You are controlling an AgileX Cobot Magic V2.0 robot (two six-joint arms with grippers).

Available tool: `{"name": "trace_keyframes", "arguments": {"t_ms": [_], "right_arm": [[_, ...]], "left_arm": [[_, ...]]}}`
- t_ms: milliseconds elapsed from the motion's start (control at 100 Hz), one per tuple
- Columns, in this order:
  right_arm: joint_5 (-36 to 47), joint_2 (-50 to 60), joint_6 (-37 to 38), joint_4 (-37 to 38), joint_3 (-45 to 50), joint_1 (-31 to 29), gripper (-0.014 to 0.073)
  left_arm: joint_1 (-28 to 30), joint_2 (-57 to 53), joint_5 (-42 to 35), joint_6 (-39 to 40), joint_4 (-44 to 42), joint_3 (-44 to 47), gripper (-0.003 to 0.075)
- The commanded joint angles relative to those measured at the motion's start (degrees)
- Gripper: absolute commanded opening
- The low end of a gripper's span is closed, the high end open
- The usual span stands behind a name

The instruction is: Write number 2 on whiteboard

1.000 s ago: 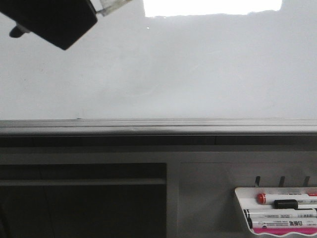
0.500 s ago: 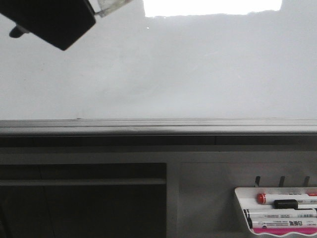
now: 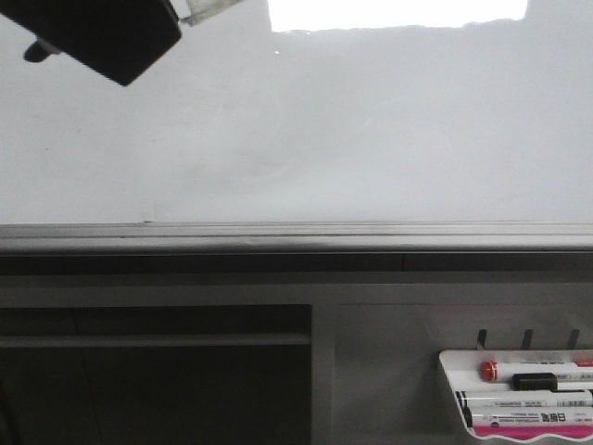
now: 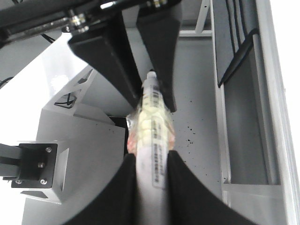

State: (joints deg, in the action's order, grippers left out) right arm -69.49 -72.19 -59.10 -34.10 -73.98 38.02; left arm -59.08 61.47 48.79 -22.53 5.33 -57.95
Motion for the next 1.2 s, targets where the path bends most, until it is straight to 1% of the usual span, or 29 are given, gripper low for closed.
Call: {"name": "trace_keyframes", "arguments": {"t_ms": [0,40,160,210,260,300,410,530,670,750,860,950,1030,1120,1190], "right_arm": [[0.11,1.15,0.23,-3.70,-1.71,0.06,0.0015],[0.41,1.15,0.54,-3.96,-1.71,0.06,0.0015],[1.84,1.29,1.48,-3.84,-1.71,-0.05,0.0015],[2.89,1.54,2.11,-3.84,-1.71,-0.28,0.0015],[4.44,1.93,2.56,-3.56,-1.71,-0.28,0.0015],[5.38,2.50,3.67,-2.50,-1.71,-0.28,0.0015],[8.19,3.79,8.76,1.79,-1.45,-1.64,0.0015],[10.53,6.49,11.22,2.09,1.36,-4.34,0.0015],[17.12,12.05,17.74,2.20,8.20,-8.18,0.0015],[22.84,15.55,24.06,2.32,13.67,-11.04,0.0015],[28.66,20.07,31.96,2.44,21.02,-15.54,0.0015],[32.62,23.22,33.01,1.80,26.88,-17.82,0.0015],[35.12,25.49,33.01,1.16,30.42,-17.96,0.0015],[36.99,26.56,33.01,-0.31,31.86,-17.96,0.0015],[37.69,26.56,32.86,-3.64,31.86,-17.96,0.0015]], "left_arm": [[-0.41,-0.63,-5.37,0.04,-0.92,-2.03,0.0049],[-0.41,-0.63,-5.50,0.04,-0.92,-2.03,0.0094],[-0.41,-1.03,-6.07,0.04,-0.92,-2.03,0.0303],[-0.08,-1.48,-6.64,0.04,-1.26,-2.03,0.0369],[0.65,-2.28,-6.93,0.15,-2.13,-2.03,0.0412],[1.56,-3.21,-7.33,0.62,-3.08,-2.03,0.0429],[6.12,-6.23,-7.76,2.03,-3.51,-2.03,0.0432],[12.26,-10.11,-7.76,4.21,-3.51,-2.03,0.0431],[20.06,-14.90,-8.32,9.32,-3.42,0.13,0.0430],[24.70,-17.73,-9.84,13.60,-3.42,2.89,0.0429],[29.79,-21.82,-13.22,18.59,-3.42,8.31,0.0410],[33.34,-24.62,-15.28,19.40,-3.10,12.57,0.0391],[35.52,-26.11,-16.64,19.50,-2.44,15.30,0.0373],[36.48,-26.32,-18.18,19.50,-1.91,17.13,0.0365],[36.62,-26.32,-18.90,19.50,-1.91,17.59,0.0365]]}}
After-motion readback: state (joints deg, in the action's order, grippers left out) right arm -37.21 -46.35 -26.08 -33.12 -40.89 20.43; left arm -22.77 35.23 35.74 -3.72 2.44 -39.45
